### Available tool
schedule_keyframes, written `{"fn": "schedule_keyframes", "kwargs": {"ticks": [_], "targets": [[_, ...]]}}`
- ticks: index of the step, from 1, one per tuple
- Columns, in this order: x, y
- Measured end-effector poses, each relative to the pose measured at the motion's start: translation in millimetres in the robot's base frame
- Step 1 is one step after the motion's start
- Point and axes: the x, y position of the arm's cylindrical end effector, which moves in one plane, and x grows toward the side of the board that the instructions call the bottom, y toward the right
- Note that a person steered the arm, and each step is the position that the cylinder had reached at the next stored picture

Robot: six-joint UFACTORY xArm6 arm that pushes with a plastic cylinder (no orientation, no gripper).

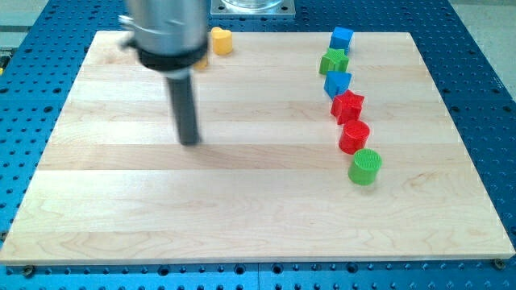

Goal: Push the hexagon to the bottom left of the green circle

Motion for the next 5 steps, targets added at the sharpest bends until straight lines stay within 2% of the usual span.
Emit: {"fn": "schedule_keyframes", "kwargs": {"ticks": [1, 2, 3, 4, 5], "targets": [[-87, -67], [-198, -53], [-234, -24], [-233, 19], [-180, 38]]}}
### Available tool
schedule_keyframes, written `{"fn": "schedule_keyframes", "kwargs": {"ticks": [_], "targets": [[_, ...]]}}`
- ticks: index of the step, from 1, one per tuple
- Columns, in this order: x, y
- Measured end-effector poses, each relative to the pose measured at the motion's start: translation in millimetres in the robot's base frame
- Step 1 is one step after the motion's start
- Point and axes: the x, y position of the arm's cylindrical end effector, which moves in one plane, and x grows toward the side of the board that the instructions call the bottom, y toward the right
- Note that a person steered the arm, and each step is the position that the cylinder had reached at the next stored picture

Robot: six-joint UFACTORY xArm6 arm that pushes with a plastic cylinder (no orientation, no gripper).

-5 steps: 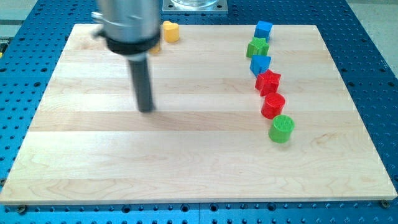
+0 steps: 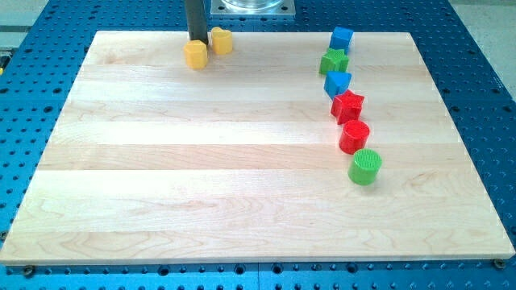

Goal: Push the hexagon to the bottom left of the green circle

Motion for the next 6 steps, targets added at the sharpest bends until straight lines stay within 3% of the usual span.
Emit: {"fn": "schedule_keyframes", "kwargs": {"ticks": [1, 2, 4, 5, 6], "targets": [[6, 9], [8, -17], [193, 81], [257, 117], [250, 76]]}}
